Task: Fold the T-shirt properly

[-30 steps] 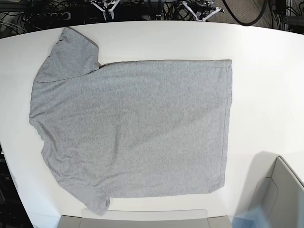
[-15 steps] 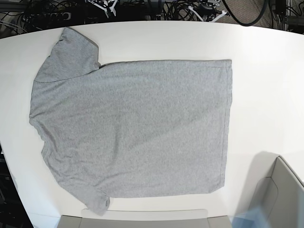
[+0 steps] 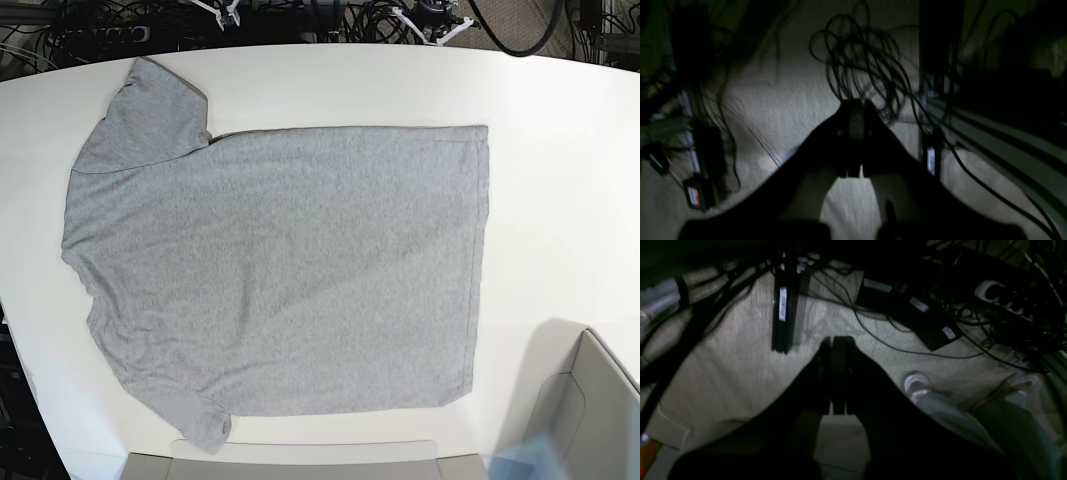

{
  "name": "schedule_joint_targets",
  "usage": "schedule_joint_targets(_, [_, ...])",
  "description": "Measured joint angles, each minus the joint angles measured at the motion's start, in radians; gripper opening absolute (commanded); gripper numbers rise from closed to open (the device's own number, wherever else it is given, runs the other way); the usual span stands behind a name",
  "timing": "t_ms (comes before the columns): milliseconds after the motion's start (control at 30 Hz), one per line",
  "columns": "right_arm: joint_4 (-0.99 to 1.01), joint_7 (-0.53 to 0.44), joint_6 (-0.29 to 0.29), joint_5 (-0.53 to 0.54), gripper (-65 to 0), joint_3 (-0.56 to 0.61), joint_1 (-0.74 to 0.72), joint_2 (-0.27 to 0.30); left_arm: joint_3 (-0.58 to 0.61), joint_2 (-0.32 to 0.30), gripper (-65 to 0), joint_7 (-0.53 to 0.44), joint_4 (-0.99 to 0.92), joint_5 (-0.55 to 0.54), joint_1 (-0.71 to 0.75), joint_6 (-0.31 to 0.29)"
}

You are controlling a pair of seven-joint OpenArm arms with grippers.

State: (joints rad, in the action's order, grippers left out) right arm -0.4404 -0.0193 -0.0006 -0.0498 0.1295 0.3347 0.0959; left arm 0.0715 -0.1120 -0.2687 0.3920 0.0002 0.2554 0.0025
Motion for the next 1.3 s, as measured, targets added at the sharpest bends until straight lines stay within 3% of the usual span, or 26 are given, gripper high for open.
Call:
schedule_joint_targets(233, [-0.223,0.0,-0.002,0.004,-64.9,0.003,0.148,0.06,-0.006,-0.005,-65.0,0.069,0.232,0.0,0.177,0.0])
schedule_joint_targets(433, [-0.433,0.015,-0.005,0.003,-64.9,0.001,0.295,0.12,-0.106,0.006,-65.0,0.151,0.394,-0.001,0.299,0.0])
schedule_joint_targets(733, [-0.881,0.015,-0.009,0.004,-64.9,-0.01,0.537,0.171,-0.117,-0.032,-65.0,0.153,0.806,-0.25,0.569,0.003])
schedule_joint_targets(933, [-1.117,0.179,-0.005,0.004,-64.9,-0.007,0.632,0.227,-0.15,-0.03,-65.0,0.167,1.057,-0.308,0.732,0.008])
schedule_joint_targets(1167, [-1.354,0.22,-0.004,0.008,-64.9,-0.076,0.705,0.261,-0.2,-0.03,-65.0,0.174,1.358,-0.304,0.861,0.001])
schedule_joint_targets(1300, [-1.467,0.312,-0.011,0.004,-64.9,-0.093,0.718,0.289,-0.247,-0.032,-65.0,0.311,1.489,-0.309,0.887,0.005])
